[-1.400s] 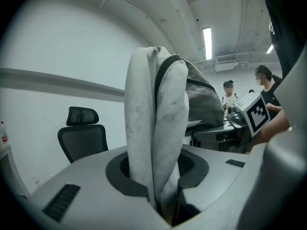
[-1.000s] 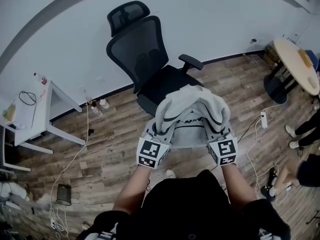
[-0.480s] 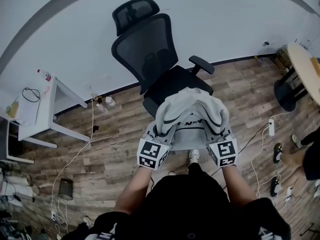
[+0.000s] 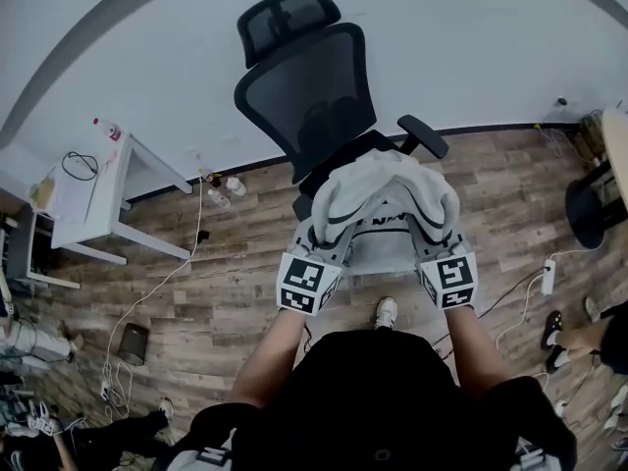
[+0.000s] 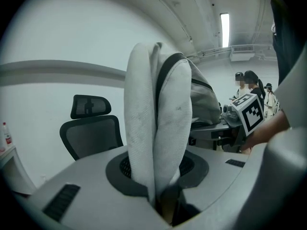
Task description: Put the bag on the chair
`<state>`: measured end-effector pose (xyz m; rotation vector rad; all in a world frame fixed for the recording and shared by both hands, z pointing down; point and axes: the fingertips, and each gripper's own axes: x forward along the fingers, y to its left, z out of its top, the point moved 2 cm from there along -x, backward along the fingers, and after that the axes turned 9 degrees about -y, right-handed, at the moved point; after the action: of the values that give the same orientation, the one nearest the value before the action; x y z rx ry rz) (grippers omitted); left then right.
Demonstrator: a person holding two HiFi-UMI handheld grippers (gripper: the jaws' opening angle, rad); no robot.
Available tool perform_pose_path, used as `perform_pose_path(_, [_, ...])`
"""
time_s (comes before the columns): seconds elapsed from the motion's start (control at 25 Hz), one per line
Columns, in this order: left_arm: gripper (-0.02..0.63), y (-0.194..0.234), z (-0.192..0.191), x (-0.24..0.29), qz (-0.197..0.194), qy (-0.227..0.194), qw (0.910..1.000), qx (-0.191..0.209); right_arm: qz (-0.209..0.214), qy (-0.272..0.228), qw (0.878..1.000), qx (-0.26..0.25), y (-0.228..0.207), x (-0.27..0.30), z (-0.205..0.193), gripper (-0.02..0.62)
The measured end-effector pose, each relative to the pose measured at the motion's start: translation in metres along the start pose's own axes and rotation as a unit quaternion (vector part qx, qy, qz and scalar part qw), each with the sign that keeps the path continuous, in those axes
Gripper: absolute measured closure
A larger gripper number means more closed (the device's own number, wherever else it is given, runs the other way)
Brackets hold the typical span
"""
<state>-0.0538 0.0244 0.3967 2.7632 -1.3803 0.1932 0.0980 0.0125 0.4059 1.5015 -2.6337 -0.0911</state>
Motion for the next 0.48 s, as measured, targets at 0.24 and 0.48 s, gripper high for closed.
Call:
perform_pose_path(0.24, [0.483,0.003,0.002,0.023,0.029,0.02,0.9994,0.002,0.025,-0.014,1.0,0.011,-0.024,0.026,-0.005,0.48])
perform_pose_path(0.48, [0.485,0.015,0.014,0.048,0.042,0.011,0.999,0.003,0.059,-0.021,0.998,0.022,-0.045,0.049,-0.001,0.488])
